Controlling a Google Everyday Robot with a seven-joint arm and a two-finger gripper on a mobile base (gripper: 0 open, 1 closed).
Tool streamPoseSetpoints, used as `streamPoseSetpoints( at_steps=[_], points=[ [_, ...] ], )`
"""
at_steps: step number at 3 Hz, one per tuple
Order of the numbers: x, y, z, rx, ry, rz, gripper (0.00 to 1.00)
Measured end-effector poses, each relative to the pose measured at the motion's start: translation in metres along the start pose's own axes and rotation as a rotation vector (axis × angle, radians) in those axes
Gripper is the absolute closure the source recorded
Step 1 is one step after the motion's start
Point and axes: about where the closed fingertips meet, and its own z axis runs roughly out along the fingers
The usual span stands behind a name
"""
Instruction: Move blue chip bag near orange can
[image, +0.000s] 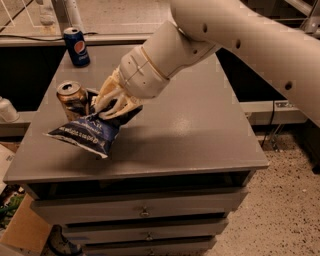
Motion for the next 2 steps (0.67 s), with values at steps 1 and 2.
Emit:
streamPoseSetpoints(
  at_steps=[1, 2],
  points=[
    [-0.0013, 0.0013, -0.0027, 0.001, 0.004, 0.003, 0.38],
    [-0.0031, 0.0027, -0.0062, 0.000, 0.008, 0.005, 0.14]
  ],
)
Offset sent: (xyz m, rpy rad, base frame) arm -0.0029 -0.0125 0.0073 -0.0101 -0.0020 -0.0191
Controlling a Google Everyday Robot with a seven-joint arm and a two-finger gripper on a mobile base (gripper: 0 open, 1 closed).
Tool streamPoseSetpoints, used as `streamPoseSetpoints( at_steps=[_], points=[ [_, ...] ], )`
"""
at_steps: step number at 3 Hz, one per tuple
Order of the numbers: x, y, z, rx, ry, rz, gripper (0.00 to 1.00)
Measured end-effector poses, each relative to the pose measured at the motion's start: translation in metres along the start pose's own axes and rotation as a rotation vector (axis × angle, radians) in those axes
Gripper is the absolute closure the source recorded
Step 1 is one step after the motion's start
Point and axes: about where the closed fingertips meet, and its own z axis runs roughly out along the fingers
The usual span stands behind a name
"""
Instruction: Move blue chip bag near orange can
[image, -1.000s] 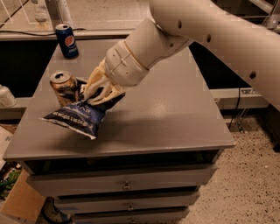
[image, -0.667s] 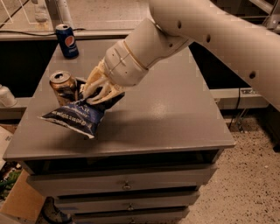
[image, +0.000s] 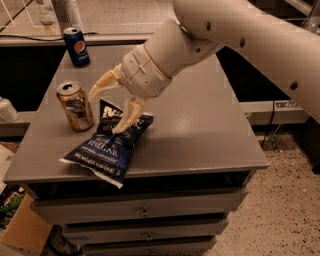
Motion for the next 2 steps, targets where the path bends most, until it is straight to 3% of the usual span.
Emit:
streamPoseSetpoints(
  at_steps=[1, 2],
  points=[
    [-0.003, 0.001, -0.004, -0.003, 0.006, 0.001, 0.00],
    [0.014, 0.006, -0.020, 0.009, 0.041, 0.053, 0.00]
  ],
)
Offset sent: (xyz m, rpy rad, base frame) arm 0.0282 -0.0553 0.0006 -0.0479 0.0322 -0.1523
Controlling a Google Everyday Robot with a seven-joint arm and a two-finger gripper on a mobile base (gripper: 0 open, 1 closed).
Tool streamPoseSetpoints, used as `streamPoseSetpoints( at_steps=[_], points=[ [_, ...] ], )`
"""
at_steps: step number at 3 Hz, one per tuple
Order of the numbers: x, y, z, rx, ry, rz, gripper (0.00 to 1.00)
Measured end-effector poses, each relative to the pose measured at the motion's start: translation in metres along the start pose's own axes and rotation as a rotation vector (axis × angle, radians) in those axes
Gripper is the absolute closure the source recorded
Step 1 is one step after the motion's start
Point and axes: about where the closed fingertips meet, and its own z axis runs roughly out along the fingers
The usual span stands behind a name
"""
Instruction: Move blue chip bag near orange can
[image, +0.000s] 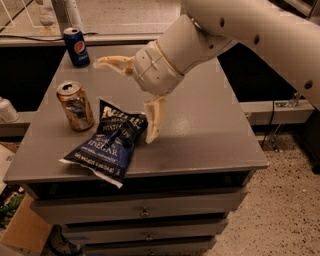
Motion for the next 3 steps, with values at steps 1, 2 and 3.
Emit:
streamPoseSetpoints(
  at_steps=[1, 2, 3],
  points=[
    [0.049, 0.009, -0.034, 0.046, 0.039, 0.122, 0.00],
    [0.113, 0.020, -0.084, 0.132, 0.102, 0.260, 0.00],
    [0.117, 0.016, -0.090, 0.145, 0.111, 0.260, 0.00]
  ],
)
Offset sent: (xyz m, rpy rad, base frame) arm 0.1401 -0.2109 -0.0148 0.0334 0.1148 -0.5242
